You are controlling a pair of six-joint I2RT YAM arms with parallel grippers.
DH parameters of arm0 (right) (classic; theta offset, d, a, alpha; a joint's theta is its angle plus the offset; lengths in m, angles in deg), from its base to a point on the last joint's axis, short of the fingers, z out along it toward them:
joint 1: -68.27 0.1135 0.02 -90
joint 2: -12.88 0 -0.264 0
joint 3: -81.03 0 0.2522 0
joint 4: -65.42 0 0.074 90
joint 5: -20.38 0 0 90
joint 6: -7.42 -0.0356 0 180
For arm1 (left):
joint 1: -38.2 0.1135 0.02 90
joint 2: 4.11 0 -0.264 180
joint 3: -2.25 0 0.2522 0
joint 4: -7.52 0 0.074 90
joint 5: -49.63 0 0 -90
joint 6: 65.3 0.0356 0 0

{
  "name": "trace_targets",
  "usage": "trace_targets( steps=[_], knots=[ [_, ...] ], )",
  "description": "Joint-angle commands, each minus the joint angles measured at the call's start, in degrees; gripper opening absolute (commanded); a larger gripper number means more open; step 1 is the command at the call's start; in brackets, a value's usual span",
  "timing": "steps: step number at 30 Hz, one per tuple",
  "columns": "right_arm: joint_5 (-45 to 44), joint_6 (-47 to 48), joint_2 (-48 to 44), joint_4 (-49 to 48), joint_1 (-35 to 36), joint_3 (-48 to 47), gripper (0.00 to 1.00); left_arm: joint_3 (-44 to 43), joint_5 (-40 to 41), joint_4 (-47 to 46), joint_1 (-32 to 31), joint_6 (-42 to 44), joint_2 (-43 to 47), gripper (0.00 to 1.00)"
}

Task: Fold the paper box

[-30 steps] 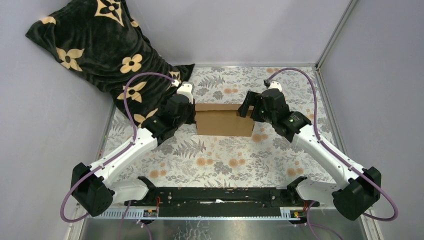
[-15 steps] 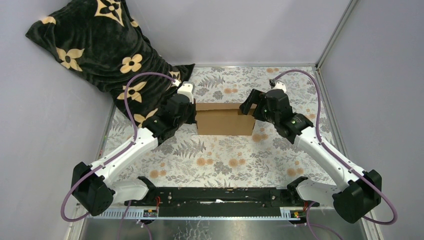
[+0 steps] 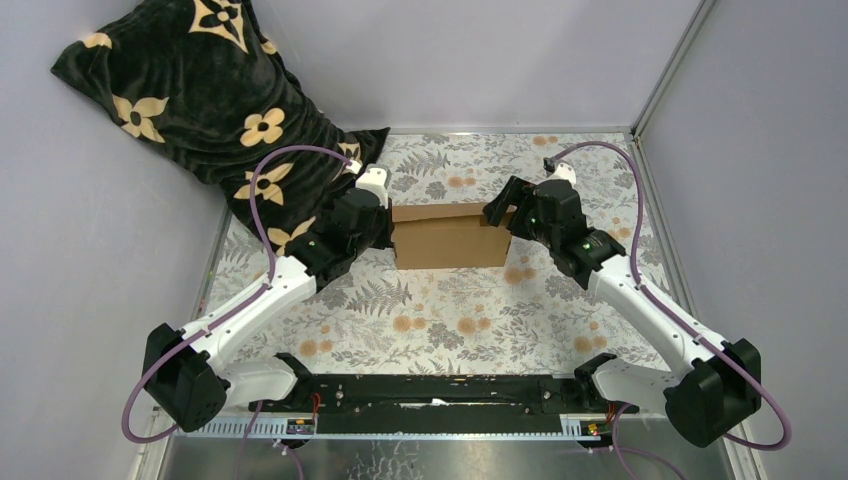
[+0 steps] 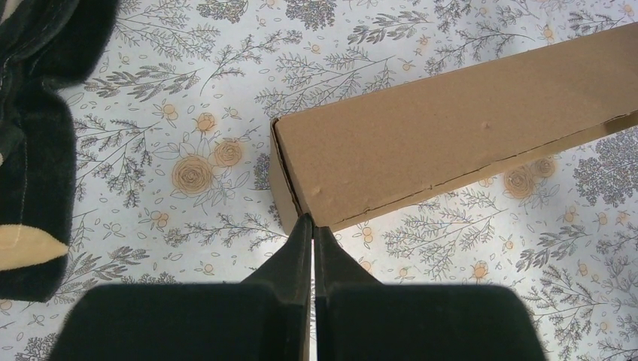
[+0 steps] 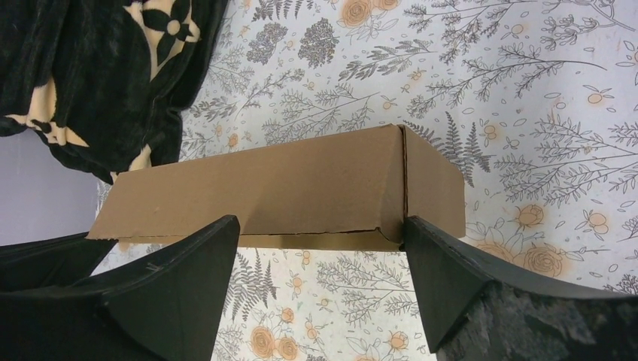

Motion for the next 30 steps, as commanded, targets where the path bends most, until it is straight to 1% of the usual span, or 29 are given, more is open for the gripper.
trace_targets(
  steps=[1,3,7,10,15,20,22,30],
  knots=[
    [6.31,-1.73,2.19,2.0,0.93,3.06,0.86,1.36,-6.71,0.59,-1.55,-2.09,-1.7,0.02],
    [6.26,-1.61,2.48,1.92,0.91,3.53,0.84,1.26,-6.73,0.84,-1.58,-2.14,-1.95,0.04],
    [6.26,-1.18,2.99,1.72,0.88,4.67,0.74,1.29,-7.23,0.7,-1.59,-2.27,-2.15,0.09],
    [6.27,-0.75,3.25,1.82,0.88,5.34,0.71,1.3,-7.69,0.53,-1.59,-2.29,-1.99,0.16],
    [6.26,0.28,3.77,2.14,0.9,6.43,0.66,0.99,-9.91,0.17,-1.59,-2.06,-1.64,0.34],
    [6.26,0.91,4.35,2.06,0.91,7.57,0.62,1.18,-13.37,-0.95,-1.55,-2.01,-1.36,0.45],
    [6.27,1.0,4.51,1.89,0.93,8.1,0.61,1.25,-14.46,-1.36,-1.5,-1.89,-1.27,0.47],
    [8.4,1.71,5.72,0.74,0.87,11.0,0.62,1.21,-18.02,-2.52,-1.49,-1.92,-1.62,0.52]
  ],
)
